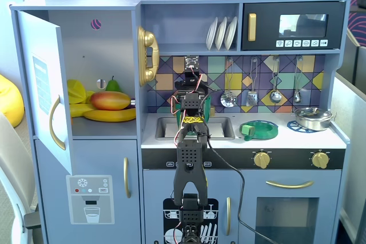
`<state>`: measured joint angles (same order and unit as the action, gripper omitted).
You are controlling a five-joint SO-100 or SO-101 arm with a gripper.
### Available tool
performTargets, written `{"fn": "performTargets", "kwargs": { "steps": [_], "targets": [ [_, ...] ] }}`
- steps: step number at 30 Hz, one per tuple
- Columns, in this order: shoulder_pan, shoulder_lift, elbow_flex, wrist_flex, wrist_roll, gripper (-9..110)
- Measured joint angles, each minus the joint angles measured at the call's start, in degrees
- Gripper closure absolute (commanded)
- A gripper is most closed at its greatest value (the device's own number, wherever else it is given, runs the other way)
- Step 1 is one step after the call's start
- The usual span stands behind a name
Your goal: Pick up the green pineapple from the left cabinet and place it in the green recipient
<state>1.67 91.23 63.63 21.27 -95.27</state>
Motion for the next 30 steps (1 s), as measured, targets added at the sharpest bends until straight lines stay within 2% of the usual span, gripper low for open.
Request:
{"fn": "performTargets", "kwargs": {
  "steps": [6,14,24,30],
  "targets": [
    [-0.09,4.66,4.75,0.35,0.0,66],
    [-1.05,31.64,29.97,1.93,0.0,68],
    [0.53,61.96,58.45,13.97,1.23,70],
    [1.23,74.53,73.74,21.97,1.23,78]
  ]
}}
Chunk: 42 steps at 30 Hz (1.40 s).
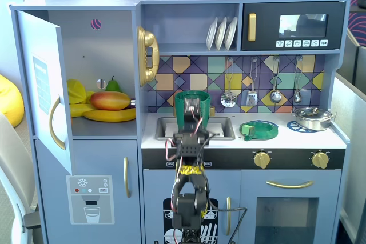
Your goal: Pick up the green pineapple from the left cabinet and place it in the green recipient
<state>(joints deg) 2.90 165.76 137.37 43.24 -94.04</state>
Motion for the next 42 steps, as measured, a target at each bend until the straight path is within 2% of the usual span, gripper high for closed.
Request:
{"fn": "performTargets", "kwargs": {
  "steps": [12,22,32,42],
  "targets": [
    [0.44,15.21,23.73,23.2,2.46,84],
    [-0.26,16.79,31.46,34.1,6.86,84],
    [-1.14,16.96,32.26,34.8,9.84,84],
    [-1.14,16.96,32.34,35.16,7.56,84]
  ]
}}
